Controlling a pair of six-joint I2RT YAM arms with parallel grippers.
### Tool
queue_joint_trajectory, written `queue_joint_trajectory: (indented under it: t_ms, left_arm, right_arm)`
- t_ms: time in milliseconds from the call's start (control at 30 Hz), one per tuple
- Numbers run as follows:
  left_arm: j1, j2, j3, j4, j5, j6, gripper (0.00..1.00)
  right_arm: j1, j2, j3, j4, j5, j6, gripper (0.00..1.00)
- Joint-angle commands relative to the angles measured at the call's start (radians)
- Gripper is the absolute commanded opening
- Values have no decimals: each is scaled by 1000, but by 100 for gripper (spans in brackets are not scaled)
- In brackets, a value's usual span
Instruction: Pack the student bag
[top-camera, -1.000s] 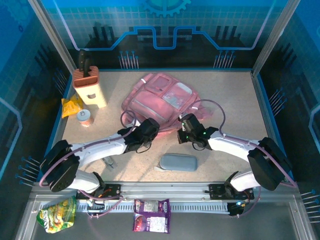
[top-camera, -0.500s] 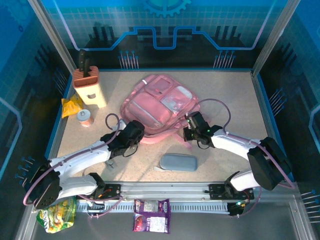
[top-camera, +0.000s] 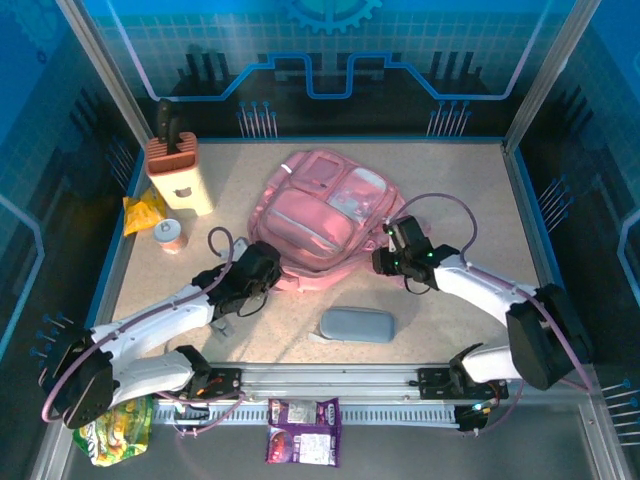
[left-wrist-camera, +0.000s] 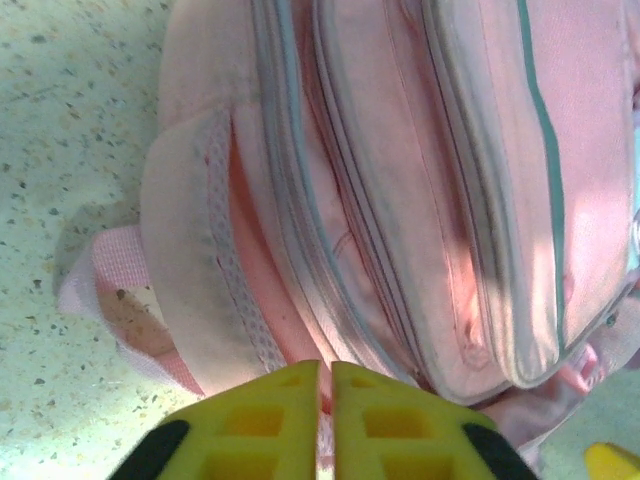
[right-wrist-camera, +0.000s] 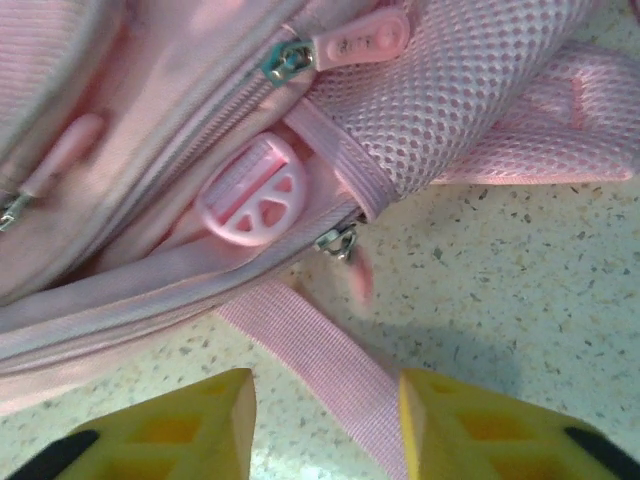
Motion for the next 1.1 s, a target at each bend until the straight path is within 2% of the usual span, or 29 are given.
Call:
queue_joint_trajectory:
  t_ms: [0, 167, 233, 433, 700, 833, 1067]
  left_arm:
    - [-51, 31, 63, 36, 26, 70, 21]
    - [-131, 107, 121, 87, 36, 75, 30]
    - [-170, 142, 141, 113, 33, 71, 33]
    - [-268, 288, 210, 193, 34, 37, 34]
    - [-297, 460, 292, 287, 105, 28, 34]
    - [-299, 526, 335, 284, 129, 33, 35]
    - [-286, 588, 343, 280, 121, 26, 35]
  right_arm:
    - [-46, -54, 48, -68, -90, 41, 53]
    - [-101, 10, 143, -94, -196, 116, 63]
    - [-109, 76, 220, -118, -210, 139, 64]
    - [-138, 253, 353, -102, -226, 192, 63]
    - [-201, 407, 466, -88, -264, 223, 54]
    - [-205, 445, 533, -109, -225, 204, 55]
    - [-188, 527, 614, -143, -264, 178, 57]
